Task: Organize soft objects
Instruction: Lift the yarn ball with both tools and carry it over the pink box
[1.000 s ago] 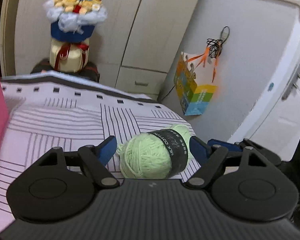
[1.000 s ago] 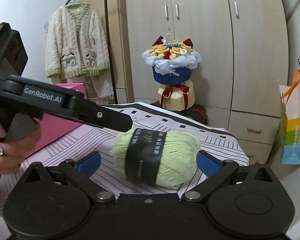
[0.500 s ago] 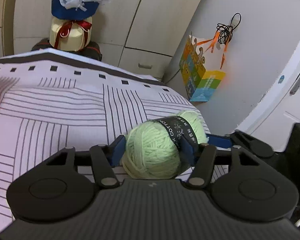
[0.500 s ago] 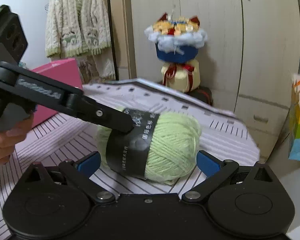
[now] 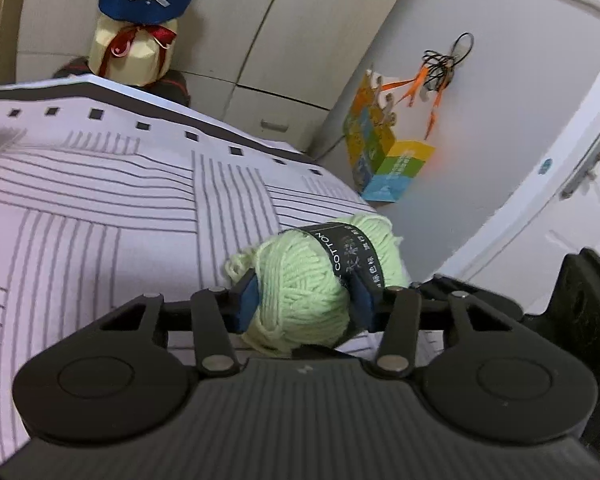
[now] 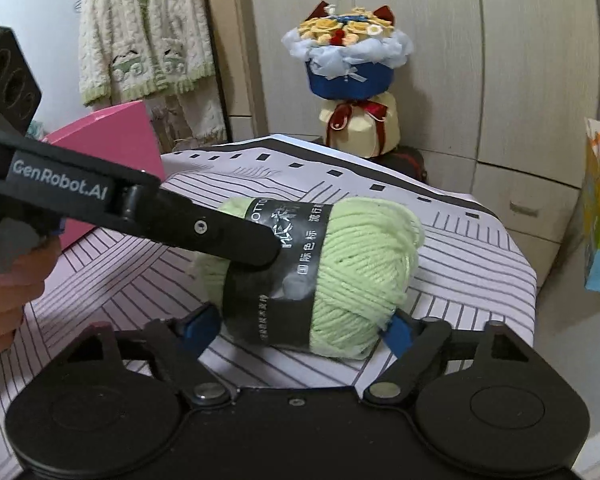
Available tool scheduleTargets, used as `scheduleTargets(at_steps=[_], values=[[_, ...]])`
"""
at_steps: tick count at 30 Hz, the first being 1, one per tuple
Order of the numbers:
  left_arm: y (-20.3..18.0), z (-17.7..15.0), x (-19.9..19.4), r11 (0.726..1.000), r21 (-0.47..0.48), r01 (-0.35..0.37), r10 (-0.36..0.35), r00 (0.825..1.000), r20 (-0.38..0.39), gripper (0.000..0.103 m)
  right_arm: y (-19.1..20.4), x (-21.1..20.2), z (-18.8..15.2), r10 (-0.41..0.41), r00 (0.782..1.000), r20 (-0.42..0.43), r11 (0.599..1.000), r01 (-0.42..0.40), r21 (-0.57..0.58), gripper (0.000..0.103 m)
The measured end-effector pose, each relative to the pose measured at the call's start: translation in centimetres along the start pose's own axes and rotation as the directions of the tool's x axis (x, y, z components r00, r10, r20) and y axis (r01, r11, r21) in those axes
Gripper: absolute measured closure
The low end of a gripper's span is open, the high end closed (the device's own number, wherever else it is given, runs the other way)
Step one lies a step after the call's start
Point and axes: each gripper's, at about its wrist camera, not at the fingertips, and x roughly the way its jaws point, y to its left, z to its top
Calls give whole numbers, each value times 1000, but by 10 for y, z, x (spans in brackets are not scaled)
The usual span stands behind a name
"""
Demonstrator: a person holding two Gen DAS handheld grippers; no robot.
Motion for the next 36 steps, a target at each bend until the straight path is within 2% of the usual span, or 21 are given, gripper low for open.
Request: scheduleTargets(at_steps=[5,9,15,23,33,36], values=[[-4,-6,-14,1000,9,21,-21,1000,-1,55,20,-12,0,-32,999,-18,999,32,28,25],[-10,-14,-29,999,29,22,-21,1000,-13,51,40,-22,-1,-53,997,-57,997,56,55,24],[-17,-30,-56,998,45,35,-33,999,-41,49,73,-41,-6,-88,991,-96,994,94,52,17],[-28,-54,-97,997,79,7,-2,998,-56,47,115,-62,-20,-123,988,-91,989,130,76,14],[-27,-86,-153,995,95,-12,17,999,-45,46,165,-89,-35,-107,988,-111,991,115,70,13],[-24,-99,-170,996,87,-3,9,998,-63,45,183,-99,-41,-104,985,-138,993,112,47,13]])
